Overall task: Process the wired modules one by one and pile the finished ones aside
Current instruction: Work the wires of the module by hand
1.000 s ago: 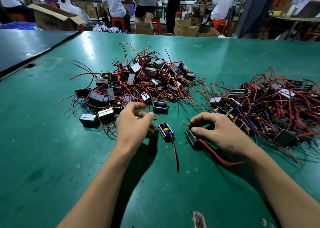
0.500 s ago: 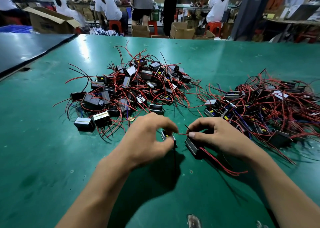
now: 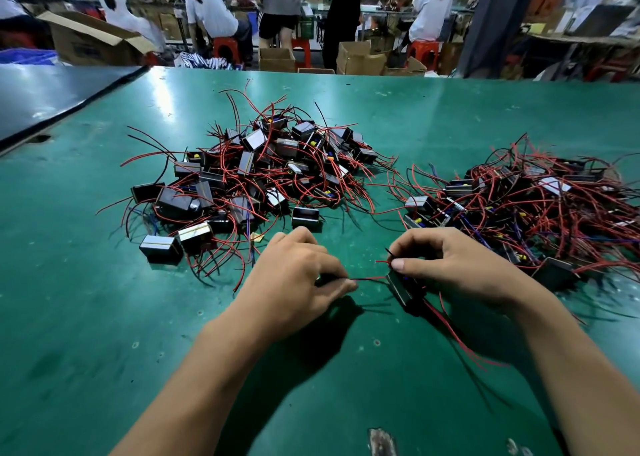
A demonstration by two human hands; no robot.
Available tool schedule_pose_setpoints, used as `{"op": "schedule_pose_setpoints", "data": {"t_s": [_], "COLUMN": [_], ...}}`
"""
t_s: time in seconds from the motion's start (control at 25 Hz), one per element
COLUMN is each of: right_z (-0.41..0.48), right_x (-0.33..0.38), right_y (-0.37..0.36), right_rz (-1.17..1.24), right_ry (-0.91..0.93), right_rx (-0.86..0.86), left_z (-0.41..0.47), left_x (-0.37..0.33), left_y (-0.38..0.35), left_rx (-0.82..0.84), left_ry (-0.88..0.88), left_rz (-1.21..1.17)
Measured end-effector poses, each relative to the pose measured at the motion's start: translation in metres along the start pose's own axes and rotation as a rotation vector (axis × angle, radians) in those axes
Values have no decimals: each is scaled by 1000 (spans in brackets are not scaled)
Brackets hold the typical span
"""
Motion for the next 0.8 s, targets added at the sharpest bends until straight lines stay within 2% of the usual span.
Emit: {"op": "schedule_pose_setpoints", "data": {"t_s": [0.2,0.44,0.52,0.6,0.68,0.8], "right_z": [3,5,4,4,5,6], "right_x": [-7,2,2,2,5,11], "right_y": [-7,-13,-14,-18,-21,-22], "right_rz": [138,-140,-158,-150,-248,-426], "right_ry": [2,102,103,98,128,165], "right_rx": [-68,-185,-199,-222,-257,-301], "left_z": [-2,0,1,4,5,9], "left_x": [14,24,18,4,-8,-8], "left_y": [-1,-6,-7,-6,-7,-21], "left_rx": [-40,-97,-88,-101,-93,101], "left_ry": [156,305,259,130,16,62], "left_rz": [-133,-282,-217,-38,73,179]}}
Point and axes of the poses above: each hand's wrist, its own z-axis towards the middle knuckle, its own y-axis out of the back of the hand, x = y × z, the point moved 6 cm from there along z, towards the middle knuckle, and after that the axes turned 4 degrees about x, right-handed, at the moved point
